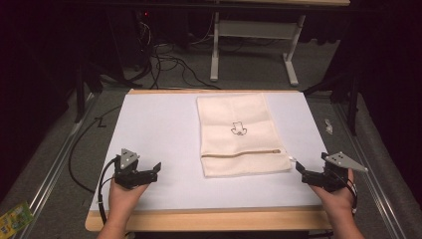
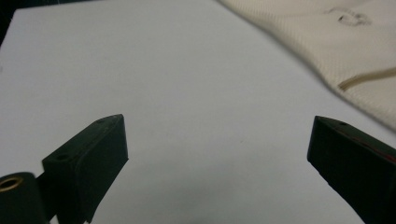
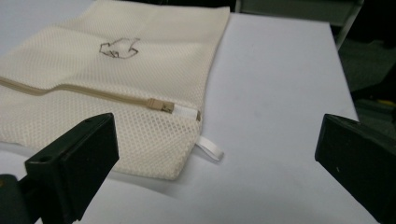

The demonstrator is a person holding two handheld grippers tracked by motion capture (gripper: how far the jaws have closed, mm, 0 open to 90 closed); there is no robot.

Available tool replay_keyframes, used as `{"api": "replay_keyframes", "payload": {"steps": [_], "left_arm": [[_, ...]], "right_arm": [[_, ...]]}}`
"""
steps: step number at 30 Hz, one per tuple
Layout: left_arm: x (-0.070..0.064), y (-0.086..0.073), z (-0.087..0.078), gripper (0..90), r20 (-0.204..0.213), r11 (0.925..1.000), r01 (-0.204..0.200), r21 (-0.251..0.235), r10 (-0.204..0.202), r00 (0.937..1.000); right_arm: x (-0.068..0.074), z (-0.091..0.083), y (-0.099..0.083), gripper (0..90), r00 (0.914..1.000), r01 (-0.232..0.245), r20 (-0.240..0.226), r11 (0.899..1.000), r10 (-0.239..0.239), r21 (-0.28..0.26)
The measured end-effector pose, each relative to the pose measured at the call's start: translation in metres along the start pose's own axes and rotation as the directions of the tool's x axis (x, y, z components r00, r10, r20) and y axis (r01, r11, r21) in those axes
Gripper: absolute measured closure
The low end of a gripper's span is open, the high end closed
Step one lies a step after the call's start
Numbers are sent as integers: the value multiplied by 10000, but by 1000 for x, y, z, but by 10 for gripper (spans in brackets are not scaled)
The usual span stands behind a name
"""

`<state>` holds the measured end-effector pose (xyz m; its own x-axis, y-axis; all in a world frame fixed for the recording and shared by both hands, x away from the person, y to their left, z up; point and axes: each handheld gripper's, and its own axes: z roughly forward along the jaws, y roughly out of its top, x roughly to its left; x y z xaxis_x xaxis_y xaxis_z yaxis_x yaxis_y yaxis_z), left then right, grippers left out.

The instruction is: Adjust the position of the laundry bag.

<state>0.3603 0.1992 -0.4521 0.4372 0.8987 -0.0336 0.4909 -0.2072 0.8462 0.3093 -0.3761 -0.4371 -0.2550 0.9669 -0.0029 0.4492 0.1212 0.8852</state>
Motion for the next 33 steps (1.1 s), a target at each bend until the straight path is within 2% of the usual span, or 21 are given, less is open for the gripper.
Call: {"api": "replay_keyframes", "payload": {"steps": [2,3,6,7,12,14,15,16,17,19,20,21,22,24,25,26,28,31,32,33], "left_arm": [[-1,3,-5,64,98,9989,242,-399,-238,9997],[-1,4,-6,63,166,9986,299,-445,-292,9994],[-2,3,-4,63,197,9992,193,-354,-186,9996],[-2,3,-2,58,76,9995,97,-300,-95,9999],[-3,3,1,56,130,9995,124,-280,-120,9998],[-7,4,3,64,298,9996,148,-261,-140,9995],[-11,5,5,76,523,9993,245,-282,-230,9984],[-18,6,8,94,894,9990,328,-293,-301,9955],[-29,8,13,113,1178,9996,206,-213,-179,9929],[-46,10,23,164,1524,9996,-257,-72,265,9880],[-64,12,34,199,1876,9977,-635,224,582,9805],[-64,12,34,217,1876,9977,-635,224,582,9805],[-75,13,43,240,2277,9968,-685,422,572,9720],[-90,14,54,260,2814,9960,-660,600,465,9585],[-98,15,60,288,2967,9950,-697,717,455,9539],[-108,17,66,309,2934,9924,-906,838,623,9539],[-123,21,79,393,2924,9884,-1057,1094,696,9538],[-129,22,86,451,2946,9857,-1073,1297,650,9534],[-132,21,90,555,2859,9823,-1136,1490,672,9559],[-134,20,93,555,2726,9784,-1295,1609,821,9586]], "right_arm": [[1,-1,1,0,9999,107,31,9999,-107,-55],[3,0,0,0,9999,146,32,9999,-145,-18],[2,2,0,0,9999,127,-86,9999,-126,68],[2,2,0,0,9999,122,-124,9999,-120,94],[3,2,0,0,9997,184,-184,9998,-182,92],[4,2,0,0,9997,184,-190,9998,-182,85],[4,2,-1,1,9997,149,-185,9998,-147,95],[4,2,0,3,9998,134,-175,9999,-132,94],[4,2,0,7,9998,114,-170,9999,-112,90],[5,3,-1,16,9998,80,-209,9999,-78,91],[5,4,-1,33,9995,187,-264,9998,-184,89],[5,4,-1,33,9995,187,-264,9998,-184,89],[7,4,-1,51,9991,235,-354,9997,-231,114],[7,4,-1,59,9989,270,-374,9996,-266,107],[7,4,-2,65,9987,290,-411,9995,-286,93],[7,4,-2,70,9989,254,-393,9996,-250,90],[7,5,-3,79,9989,206,-417,9996,-198,173],[7,5,-3,85,9988,238,-443,9995,-229,185],[7,4,-3,94,9982,277,-533,9995,-271,115],[7,4,-3,94,9982,277,-533,9995,-271,115]]}}
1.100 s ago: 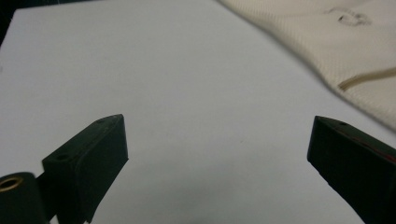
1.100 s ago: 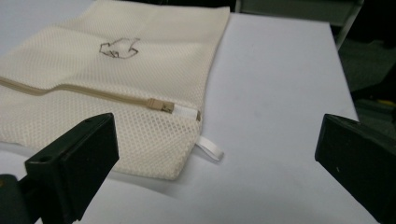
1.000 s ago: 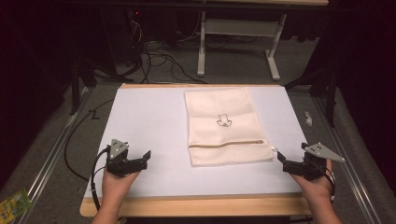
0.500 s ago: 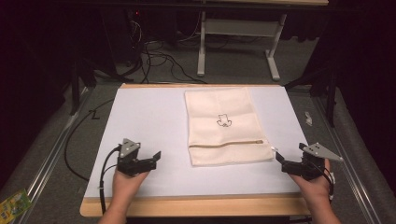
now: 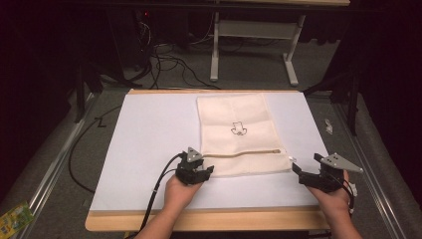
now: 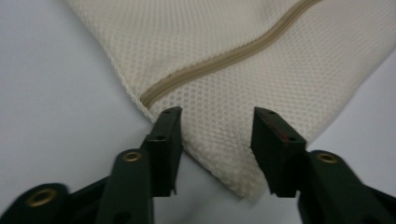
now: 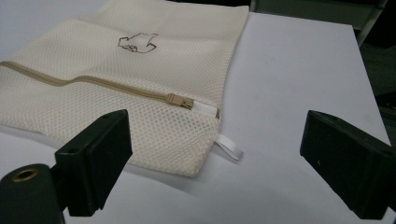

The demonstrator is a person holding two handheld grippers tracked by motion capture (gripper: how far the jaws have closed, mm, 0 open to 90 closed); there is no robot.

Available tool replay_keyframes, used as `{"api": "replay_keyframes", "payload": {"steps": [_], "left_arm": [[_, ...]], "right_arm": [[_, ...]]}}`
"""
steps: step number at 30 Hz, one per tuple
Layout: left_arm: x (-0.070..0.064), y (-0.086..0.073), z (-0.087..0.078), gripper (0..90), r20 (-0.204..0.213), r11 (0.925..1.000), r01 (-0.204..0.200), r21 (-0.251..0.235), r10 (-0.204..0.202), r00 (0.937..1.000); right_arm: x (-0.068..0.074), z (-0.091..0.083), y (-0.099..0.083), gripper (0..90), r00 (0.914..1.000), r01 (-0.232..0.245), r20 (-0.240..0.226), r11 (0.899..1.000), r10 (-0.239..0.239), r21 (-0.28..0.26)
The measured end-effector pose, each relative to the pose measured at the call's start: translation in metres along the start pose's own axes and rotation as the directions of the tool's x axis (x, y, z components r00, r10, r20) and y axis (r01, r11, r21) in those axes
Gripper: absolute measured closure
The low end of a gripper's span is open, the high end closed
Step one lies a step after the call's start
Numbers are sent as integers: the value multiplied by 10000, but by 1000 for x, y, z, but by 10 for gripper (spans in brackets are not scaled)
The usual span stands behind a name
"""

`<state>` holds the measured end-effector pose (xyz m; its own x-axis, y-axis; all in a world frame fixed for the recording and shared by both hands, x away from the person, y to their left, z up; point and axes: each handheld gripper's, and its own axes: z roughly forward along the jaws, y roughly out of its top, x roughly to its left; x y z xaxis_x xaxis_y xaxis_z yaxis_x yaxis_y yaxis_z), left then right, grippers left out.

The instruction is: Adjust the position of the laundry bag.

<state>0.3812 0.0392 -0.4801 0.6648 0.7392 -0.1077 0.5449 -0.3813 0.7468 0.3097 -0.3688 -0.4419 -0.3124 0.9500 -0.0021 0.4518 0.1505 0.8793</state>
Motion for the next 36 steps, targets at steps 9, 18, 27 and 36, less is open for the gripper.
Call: {"api": "replay_keyframes", "payload": {"steps": [9,18,27,36], "left_arm": [[-2,-6,-9,874,-293,9969,-763,174,767,9966],[9,-25,-48,874,-841,9880,-1431,578,1477,9855],[13,-50,-77,746,-16,9920,-1160,489,1162,9932],[16,-45,-86,377,-1090,9817,-1473,-1206,1344,9849]], "right_arm": [[5,2,-1,142,9994,77,-349,9998,-70,197],[13,3,-3,180,9973,329,-661,9988,-305,351],[20,4,-3,270,9935,451,-1065,9980,-401,453],[41,24,-4,624,9835,90,-1803,9912,151,1324]]}}
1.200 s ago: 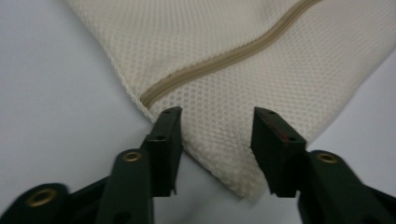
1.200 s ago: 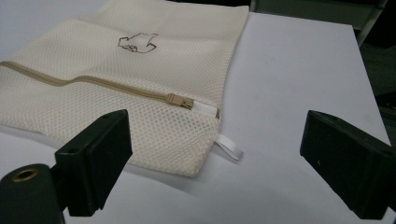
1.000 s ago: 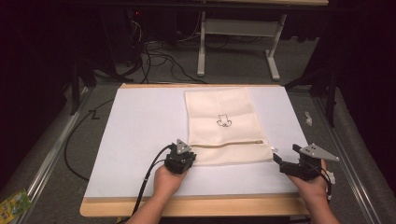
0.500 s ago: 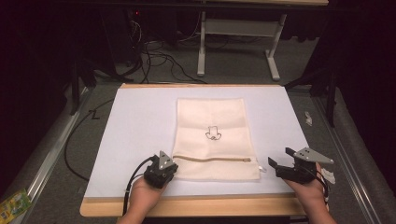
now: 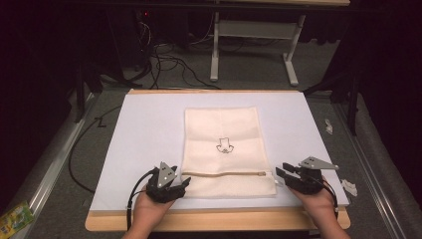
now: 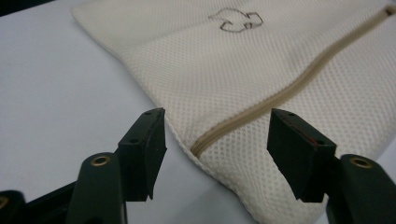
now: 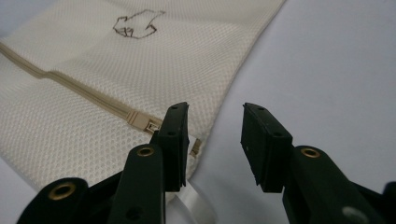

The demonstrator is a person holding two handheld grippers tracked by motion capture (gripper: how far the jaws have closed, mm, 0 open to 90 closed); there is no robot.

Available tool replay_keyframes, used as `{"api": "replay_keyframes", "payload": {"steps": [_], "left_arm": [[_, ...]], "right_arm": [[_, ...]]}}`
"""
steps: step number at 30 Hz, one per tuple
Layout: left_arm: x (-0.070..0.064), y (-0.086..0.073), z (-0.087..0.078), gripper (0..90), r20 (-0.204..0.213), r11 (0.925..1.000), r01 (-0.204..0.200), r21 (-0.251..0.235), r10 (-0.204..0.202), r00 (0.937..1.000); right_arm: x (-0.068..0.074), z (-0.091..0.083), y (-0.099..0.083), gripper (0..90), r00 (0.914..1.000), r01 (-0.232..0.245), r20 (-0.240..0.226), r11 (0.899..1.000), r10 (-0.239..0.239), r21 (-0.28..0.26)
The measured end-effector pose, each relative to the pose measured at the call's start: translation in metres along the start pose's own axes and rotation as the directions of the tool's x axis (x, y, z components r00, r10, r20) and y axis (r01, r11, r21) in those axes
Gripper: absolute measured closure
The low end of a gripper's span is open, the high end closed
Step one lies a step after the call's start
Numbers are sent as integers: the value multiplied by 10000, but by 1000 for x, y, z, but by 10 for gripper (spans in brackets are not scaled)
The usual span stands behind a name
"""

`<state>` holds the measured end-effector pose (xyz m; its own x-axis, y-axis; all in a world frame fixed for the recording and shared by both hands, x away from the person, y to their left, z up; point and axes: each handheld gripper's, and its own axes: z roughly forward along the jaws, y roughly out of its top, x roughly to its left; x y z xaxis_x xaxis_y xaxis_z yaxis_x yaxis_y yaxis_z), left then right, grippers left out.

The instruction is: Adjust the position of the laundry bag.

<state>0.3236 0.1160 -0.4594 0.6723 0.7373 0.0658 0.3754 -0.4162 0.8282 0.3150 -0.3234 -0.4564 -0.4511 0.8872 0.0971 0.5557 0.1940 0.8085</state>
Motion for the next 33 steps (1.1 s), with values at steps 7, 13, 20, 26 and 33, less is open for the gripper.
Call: {"api": "replay_keyframes", "payload": {"steps": [7,13,20,26,33], "left_arm": [[8,-1,-2,334,370,9954,866,-416,-851,9957],[9,0,-1,336,400,9941,1003,-408,-987,9943],[11,1,-2,336,323,9926,1104,-513,-1088,9935],[12,1,-4,360,264,9947,859,-559,-845,9961],[12,3,-3,349,369,9936,930,-639,-907,9952]], "right_arm": [[18,18,2,682,9993,173,326,9961,-202,865],[18,25,1,689,9990,-84,450,9921,27,1255],[18,29,-3,619,9977,-316,641,9892,226,1433],[20,29,-5,641,9976,-478,573,9869,394,1540],[23,30,-4,737,9992,-135,404,9868,70,1611]]}}
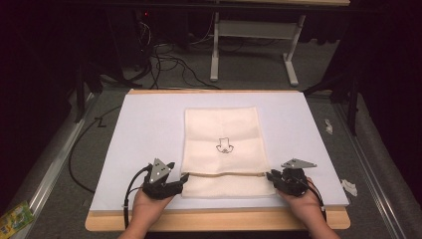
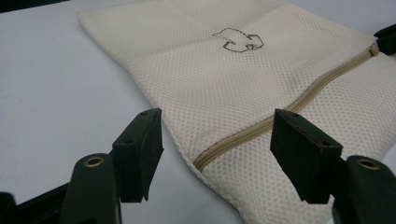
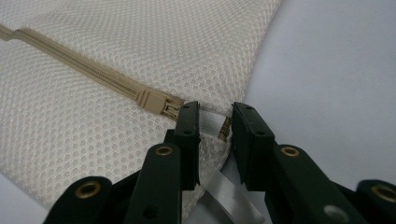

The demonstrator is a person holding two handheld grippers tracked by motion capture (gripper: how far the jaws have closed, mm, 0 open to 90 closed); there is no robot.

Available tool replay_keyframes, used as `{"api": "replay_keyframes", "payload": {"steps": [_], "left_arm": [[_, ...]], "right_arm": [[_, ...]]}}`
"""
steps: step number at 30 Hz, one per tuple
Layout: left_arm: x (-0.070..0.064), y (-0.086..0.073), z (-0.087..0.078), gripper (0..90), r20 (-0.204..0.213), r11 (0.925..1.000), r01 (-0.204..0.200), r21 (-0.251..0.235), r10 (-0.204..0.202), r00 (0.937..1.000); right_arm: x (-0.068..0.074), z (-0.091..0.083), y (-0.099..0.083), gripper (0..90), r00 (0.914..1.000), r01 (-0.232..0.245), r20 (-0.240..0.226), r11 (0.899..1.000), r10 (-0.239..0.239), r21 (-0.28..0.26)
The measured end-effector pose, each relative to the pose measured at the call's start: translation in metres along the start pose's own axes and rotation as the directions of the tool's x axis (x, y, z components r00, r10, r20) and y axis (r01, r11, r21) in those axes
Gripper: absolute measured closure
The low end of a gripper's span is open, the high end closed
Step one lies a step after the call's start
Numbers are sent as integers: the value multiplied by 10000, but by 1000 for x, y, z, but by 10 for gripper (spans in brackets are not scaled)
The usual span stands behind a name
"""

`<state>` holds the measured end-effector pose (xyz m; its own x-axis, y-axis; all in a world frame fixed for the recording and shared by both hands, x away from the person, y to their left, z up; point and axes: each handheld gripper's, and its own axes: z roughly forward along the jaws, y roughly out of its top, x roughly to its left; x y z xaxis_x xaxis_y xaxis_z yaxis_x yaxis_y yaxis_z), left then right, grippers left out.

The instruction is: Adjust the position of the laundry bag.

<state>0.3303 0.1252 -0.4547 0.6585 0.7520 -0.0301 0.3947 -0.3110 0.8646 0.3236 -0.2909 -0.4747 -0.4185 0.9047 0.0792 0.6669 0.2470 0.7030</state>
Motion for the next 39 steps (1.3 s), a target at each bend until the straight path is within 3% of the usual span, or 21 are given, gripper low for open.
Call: {"api": "replay_keyframes", "payload": {"steps": [11,18,31,39], "left_arm": [[-2,1,0,350,127,10000,3,17,-3,9999],[-3,2,0,355,270,9998,153,-82,-151,9995],[-11,0,8,355,545,9999,70,145,-78,9985],[-19,1,11,355,1161,9996,273,-38,-266,9929]], "right_arm": [[-1,1,3,833,9988,424,-266,9991,-422,87],[-2,-3,3,841,9972,627,-397,9980,-626,10],[-4,-8,3,841,9943,900,-552,9955,-916,-297],[-5,-13,5,841,9947,794,-595,9947,-833,-651]]}}
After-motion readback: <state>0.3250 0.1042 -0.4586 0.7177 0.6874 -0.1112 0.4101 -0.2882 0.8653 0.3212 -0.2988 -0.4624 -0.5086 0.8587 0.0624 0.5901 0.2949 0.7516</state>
